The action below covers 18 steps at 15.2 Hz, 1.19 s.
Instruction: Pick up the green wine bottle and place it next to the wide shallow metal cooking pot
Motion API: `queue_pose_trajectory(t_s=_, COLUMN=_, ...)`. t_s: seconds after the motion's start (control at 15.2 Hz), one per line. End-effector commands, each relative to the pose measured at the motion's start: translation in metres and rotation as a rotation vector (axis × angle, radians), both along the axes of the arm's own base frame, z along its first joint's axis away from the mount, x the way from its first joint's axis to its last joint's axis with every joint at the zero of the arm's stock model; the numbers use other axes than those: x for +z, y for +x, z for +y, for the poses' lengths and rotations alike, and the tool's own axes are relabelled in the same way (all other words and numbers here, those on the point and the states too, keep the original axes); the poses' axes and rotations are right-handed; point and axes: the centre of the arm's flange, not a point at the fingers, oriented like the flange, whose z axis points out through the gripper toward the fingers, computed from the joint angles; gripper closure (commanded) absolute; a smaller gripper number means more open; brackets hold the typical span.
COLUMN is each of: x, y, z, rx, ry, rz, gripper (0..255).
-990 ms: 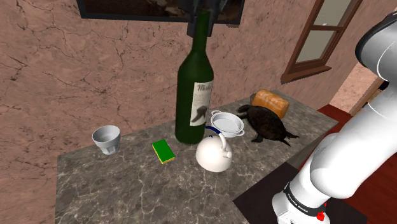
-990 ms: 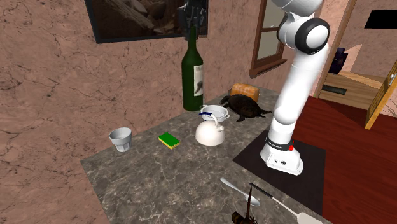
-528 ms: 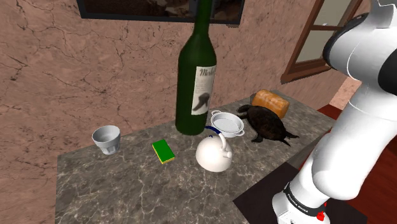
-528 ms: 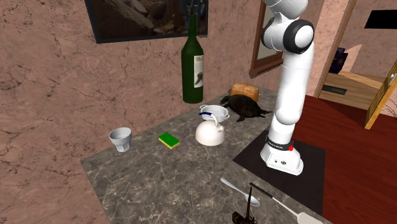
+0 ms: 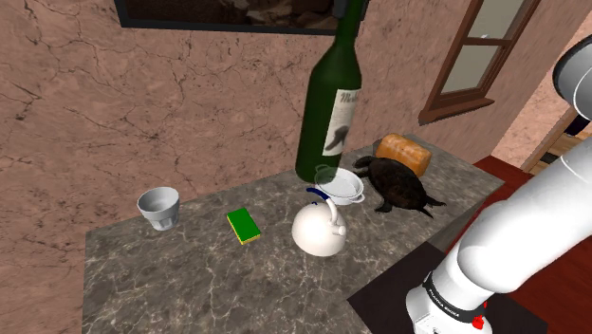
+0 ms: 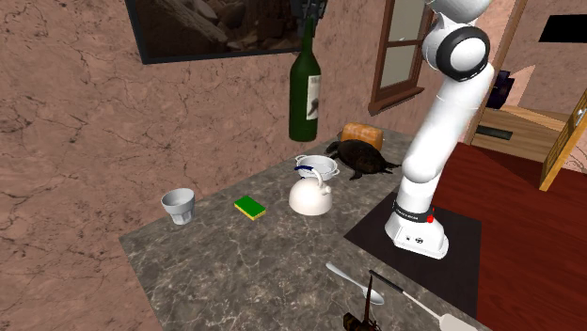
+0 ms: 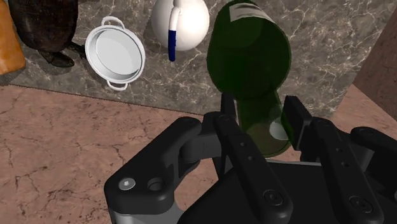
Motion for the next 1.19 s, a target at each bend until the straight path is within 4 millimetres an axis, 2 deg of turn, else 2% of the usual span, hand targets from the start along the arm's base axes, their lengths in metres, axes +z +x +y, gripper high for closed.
queue_pose_trajectory(t_s=0.0, x=0.0, y=-0.003, z=-0.025, rx=0.003, ry=0.002, rz=0.0, gripper=255)
queue_pose_trajectory(t_s=1.12, x=0.001, y=-0.046, z=-0.245, rx=0.003, ry=0.002, rz=0.0, gripper=255)
